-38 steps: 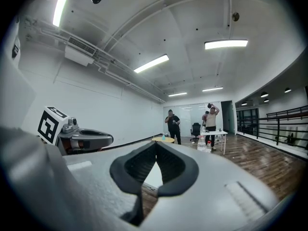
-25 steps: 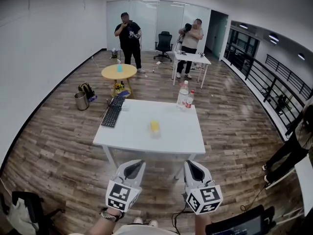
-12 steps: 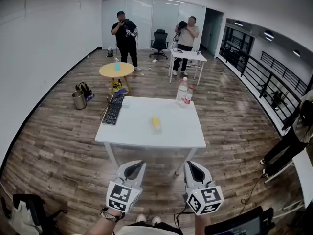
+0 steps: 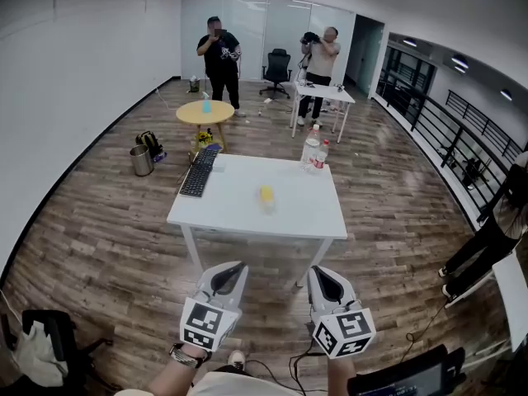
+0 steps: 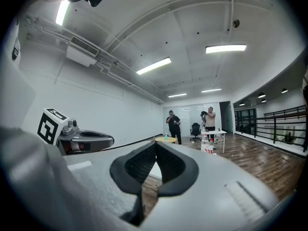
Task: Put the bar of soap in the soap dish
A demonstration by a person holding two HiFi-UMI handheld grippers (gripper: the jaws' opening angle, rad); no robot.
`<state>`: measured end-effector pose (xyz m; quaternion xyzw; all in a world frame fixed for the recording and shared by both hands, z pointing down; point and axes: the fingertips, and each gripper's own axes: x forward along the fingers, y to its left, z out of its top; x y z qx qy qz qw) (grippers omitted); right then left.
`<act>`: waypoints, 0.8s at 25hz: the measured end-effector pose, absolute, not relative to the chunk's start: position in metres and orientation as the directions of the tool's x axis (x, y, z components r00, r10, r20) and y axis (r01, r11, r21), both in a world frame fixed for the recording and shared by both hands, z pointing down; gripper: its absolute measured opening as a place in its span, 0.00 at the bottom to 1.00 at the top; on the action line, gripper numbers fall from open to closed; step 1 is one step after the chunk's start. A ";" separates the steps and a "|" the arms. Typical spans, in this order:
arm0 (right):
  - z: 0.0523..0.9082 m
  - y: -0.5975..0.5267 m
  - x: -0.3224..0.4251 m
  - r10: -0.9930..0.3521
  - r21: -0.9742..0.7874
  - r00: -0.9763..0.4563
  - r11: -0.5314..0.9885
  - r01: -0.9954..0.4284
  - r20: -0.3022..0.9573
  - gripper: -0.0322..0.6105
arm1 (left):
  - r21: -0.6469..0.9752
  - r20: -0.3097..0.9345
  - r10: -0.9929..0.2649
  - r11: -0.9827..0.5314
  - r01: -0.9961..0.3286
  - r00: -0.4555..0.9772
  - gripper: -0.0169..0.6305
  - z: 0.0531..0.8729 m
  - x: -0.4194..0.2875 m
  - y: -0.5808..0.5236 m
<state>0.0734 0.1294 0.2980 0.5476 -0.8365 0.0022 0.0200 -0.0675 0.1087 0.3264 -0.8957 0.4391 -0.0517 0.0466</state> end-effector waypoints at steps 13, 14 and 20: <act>0.300 0.238 0.115 -0.907 0.023 -0.419 0.420 -0.907 0.036 0.05 | -0.107 0.048 -0.811 -0.584 -0.805 0.582 0.04 0.334 -0.030 0.218; 0.301 0.245 0.117 -0.906 0.024 -0.421 0.422 -0.906 0.040 0.05 | -0.106 0.050 -0.812 -0.583 -0.805 0.582 0.04 0.335 -0.027 0.226; 0.302 0.276 0.120 -0.899 0.032 -0.434 0.436 -0.899 0.050 0.05 | -0.114 0.053 -0.816 -0.578 -0.808 0.576 0.04 0.333 -0.024 0.260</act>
